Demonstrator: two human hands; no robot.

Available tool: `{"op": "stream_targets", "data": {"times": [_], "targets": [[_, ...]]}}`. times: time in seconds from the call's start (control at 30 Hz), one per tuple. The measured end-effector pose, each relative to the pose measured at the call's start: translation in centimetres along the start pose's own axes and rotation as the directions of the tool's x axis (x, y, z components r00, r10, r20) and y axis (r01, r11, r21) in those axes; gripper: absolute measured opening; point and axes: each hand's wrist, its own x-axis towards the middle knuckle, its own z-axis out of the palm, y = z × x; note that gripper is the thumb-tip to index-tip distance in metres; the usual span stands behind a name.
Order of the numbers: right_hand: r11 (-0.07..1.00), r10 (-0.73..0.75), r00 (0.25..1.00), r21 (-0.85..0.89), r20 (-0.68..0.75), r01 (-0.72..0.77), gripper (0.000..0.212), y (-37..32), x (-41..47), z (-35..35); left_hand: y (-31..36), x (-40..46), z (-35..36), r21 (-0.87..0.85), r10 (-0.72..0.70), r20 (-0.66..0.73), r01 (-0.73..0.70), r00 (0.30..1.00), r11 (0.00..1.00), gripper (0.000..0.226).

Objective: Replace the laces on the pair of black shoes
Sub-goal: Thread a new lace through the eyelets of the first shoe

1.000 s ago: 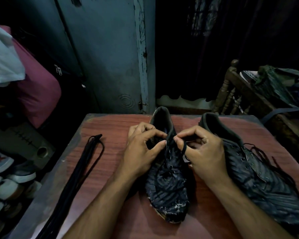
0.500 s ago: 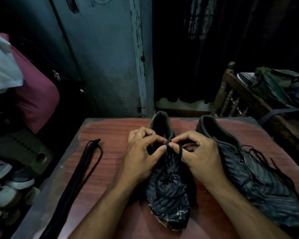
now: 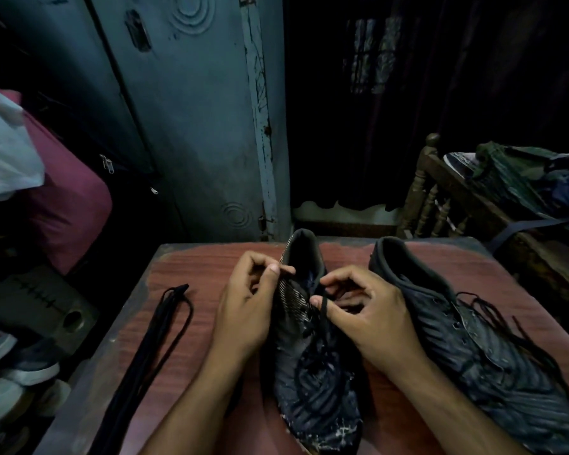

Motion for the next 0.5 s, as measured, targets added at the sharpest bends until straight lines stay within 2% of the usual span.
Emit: {"op": "stream_targets", "data": {"times": [0.07, 0.1, 0.2, 0.27, 0.4, 0.43, 0.5], "targets": [[1.000, -0.024, 1.000, -0.015, 0.012, 0.024, 0.021, 0.1, 0.1, 0.0, 0.8, 0.2, 0.0, -0.302, -0.170, -0.044, 0.149, 0.985, 0.941, 0.017], [0.999, -0.039, 0.999, -0.022, 0.019, 0.039, 0.021, 0.2, 0.1, 0.0, 1.1, 0.3, -0.1, -0.397, -0.236, -0.058, 0.194, 0.970, 0.897, 0.018], [0.997, -0.065, 0.997, -0.050, 0.033, 0.067, 0.021, 0.4, 0.1, 0.0, 0.8, 0.7, -0.3, -0.512, -0.296, -0.073, 0.219, 0.952, 0.831, 0.017], [0.995, -0.075, 0.996, -0.069, 0.039, 0.077, 0.021, 0.4, 0.1, -0.1, 0.3, 1.0, -0.5, -0.495, -0.302, -0.102, 0.214, 0.948, 0.842, 0.017], [0.988, -0.108, 0.993, -0.107, 0.048, 0.113, 0.020, 0.6, 0.1, 0.0, 0.3, 0.9, -0.4, -0.359, -0.259, -0.107, 0.206, 0.960, 0.910, 0.017], [0.987, -0.112, 0.992, -0.113, 0.049, 0.117, 0.020, 0.6, 0.1, 0.0, 0.4, 0.8, -0.6, -0.305, -0.216, -0.090, 0.180, 0.972, 0.935, 0.015], [0.986, -0.113, 0.992, -0.114, 0.049, 0.118, 0.019, 0.7, 0.1, 0.0, 0.6, 0.8, -1.2, -0.108, -0.043, -0.010, 0.041, 0.999, 0.993, 0.007]]}}
